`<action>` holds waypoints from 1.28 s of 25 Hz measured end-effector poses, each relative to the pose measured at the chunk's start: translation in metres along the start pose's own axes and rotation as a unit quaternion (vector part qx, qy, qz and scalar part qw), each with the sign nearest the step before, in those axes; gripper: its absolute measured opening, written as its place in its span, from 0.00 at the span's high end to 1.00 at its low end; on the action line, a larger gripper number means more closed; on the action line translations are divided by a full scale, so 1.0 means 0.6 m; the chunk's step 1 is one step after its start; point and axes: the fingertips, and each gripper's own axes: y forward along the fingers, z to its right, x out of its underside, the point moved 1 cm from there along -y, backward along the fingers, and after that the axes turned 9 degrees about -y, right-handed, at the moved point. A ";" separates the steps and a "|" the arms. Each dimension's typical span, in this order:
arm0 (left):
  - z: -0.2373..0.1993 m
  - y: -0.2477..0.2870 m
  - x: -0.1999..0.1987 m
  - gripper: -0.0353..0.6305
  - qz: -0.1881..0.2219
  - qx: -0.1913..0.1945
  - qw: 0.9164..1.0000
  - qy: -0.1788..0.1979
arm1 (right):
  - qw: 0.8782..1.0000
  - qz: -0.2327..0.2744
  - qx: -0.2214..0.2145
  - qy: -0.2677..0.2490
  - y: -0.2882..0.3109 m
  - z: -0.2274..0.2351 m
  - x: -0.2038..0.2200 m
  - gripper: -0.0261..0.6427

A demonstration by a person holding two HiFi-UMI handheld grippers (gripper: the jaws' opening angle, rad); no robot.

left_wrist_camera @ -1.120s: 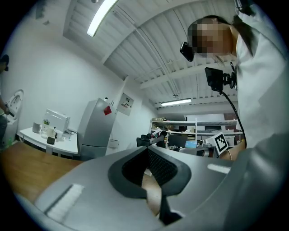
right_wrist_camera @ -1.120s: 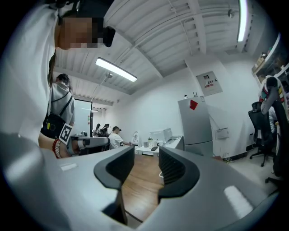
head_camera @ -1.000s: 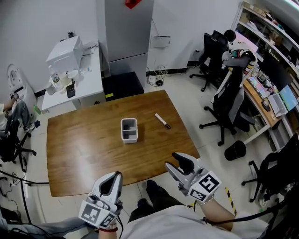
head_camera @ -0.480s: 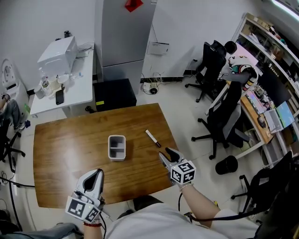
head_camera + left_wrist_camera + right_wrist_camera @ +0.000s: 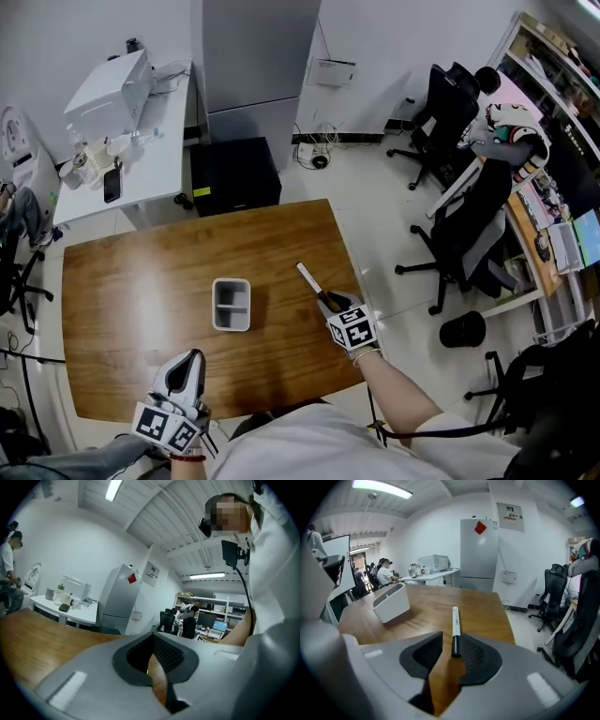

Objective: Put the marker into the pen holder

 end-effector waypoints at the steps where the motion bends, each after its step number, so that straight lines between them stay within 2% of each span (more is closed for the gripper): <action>1: -0.003 0.003 0.004 0.95 -0.002 -0.002 1.000 -0.004 | 1.000 -0.008 -0.001 0.004 0.007 0.005 0.005 0.81; 8: -0.024 0.019 0.017 0.95 -0.017 -0.010 1.000 -0.018 | 0.998 -0.044 -0.033 0.024 0.044 0.003 0.030 0.79; 11: -0.025 0.026 0.023 0.95 -0.026 -0.008 1.000 -0.016 | 0.998 -0.052 -0.019 0.029 0.046 0.008 0.034 0.85; 14: -0.013 0.034 0.032 0.95 -0.039 0.007 0.999 -0.011 | 0.998 -0.056 -0.009 0.029 0.043 0.017 0.031 0.85; 18: 0.006 0.041 0.035 0.95 -0.042 0.028 0.999 -0.009 | 0.999 -0.020 -0.012 0.040 0.018 0.014 -0.013 0.86; 25: -0.002 0.027 0.029 0.95 -0.035 0.021 0.999 -0.018 | 0.994 0.081 -0.055 0.046 -0.060 -0.047 -0.118 0.86; 32: -0.009 0.018 0.035 0.95 -0.031 0.015 0.999 -0.027 | 0.991 0.106 -0.072 0.037 -0.070 -0.080 -0.146 0.87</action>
